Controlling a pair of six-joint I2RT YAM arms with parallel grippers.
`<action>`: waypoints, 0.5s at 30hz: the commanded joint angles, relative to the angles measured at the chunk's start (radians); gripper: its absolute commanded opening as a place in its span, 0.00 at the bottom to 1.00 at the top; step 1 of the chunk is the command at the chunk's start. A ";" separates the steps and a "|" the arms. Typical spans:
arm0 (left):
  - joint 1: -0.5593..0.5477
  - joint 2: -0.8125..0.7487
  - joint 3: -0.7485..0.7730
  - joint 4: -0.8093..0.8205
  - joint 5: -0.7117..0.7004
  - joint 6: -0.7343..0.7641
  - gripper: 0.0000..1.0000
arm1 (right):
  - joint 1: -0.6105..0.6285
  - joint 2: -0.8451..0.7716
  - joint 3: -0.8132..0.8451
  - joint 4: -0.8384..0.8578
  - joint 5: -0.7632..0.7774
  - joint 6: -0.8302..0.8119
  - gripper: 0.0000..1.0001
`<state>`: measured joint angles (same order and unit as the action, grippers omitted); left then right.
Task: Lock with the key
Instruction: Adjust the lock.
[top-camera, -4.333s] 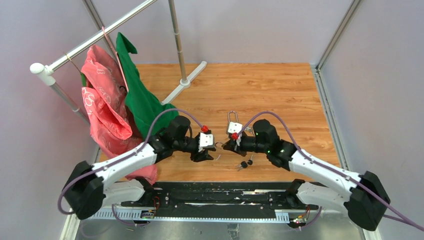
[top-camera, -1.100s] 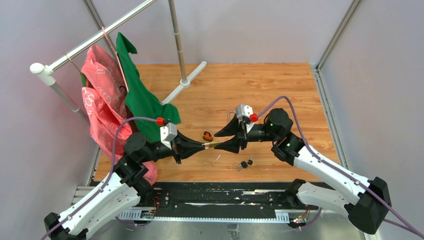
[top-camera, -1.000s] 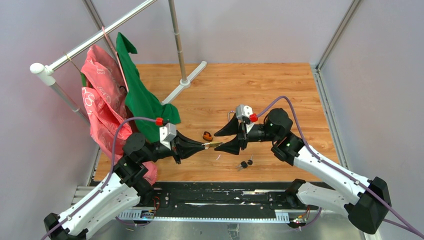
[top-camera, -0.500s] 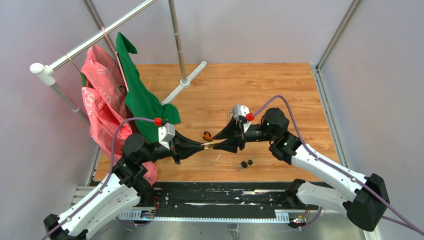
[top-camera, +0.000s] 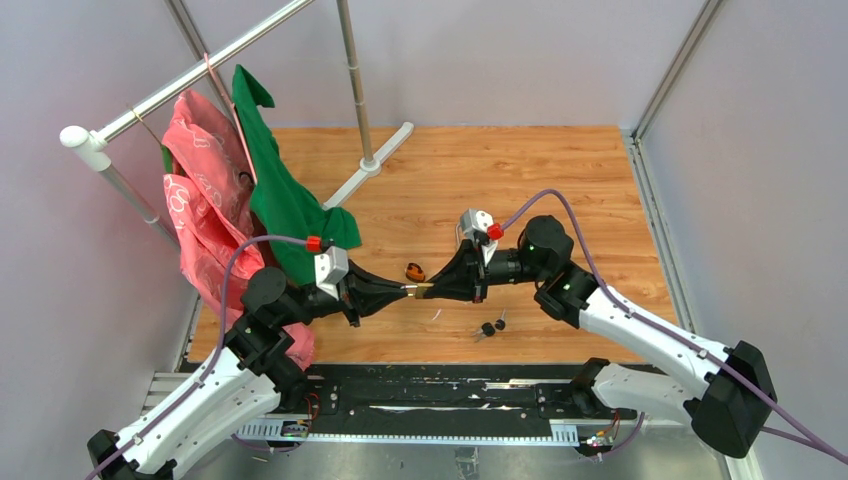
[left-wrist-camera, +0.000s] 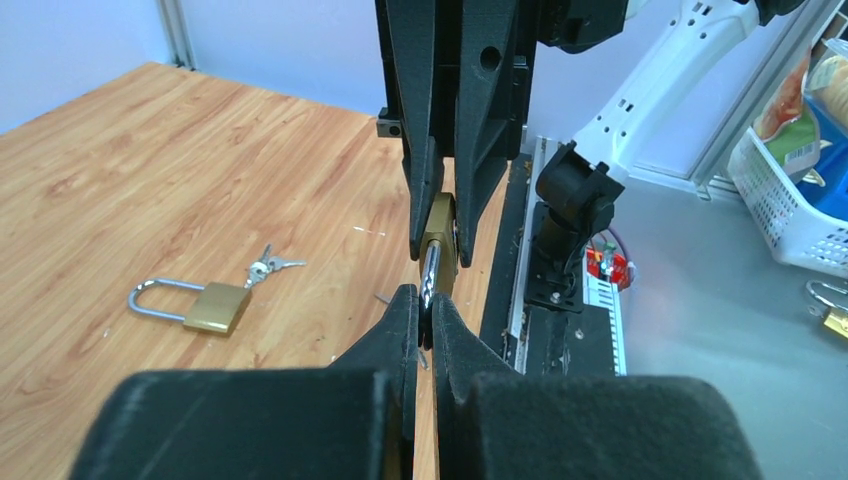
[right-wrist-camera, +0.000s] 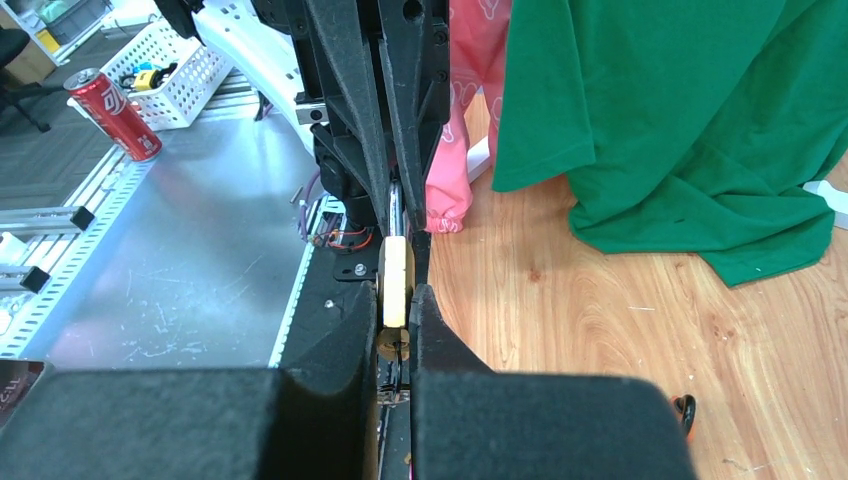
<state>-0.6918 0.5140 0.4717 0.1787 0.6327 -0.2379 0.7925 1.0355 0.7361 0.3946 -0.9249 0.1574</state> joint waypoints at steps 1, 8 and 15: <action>-0.001 0.009 0.004 0.092 -0.010 -0.015 0.00 | 0.045 0.006 0.003 0.107 -0.002 0.065 0.00; -0.022 0.038 -0.011 0.133 -0.001 -0.077 0.00 | 0.080 0.010 0.009 0.255 0.060 0.086 0.00; -0.071 0.076 -0.018 0.170 0.019 -0.068 0.00 | 0.097 -0.014 -0.006 0.356 0.162 0.089 0.00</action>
<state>-0.7208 0.5255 0.4717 0.3347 0.6083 -0.2867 0.8352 1.0325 0.7277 0.5652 -0.8558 0.2230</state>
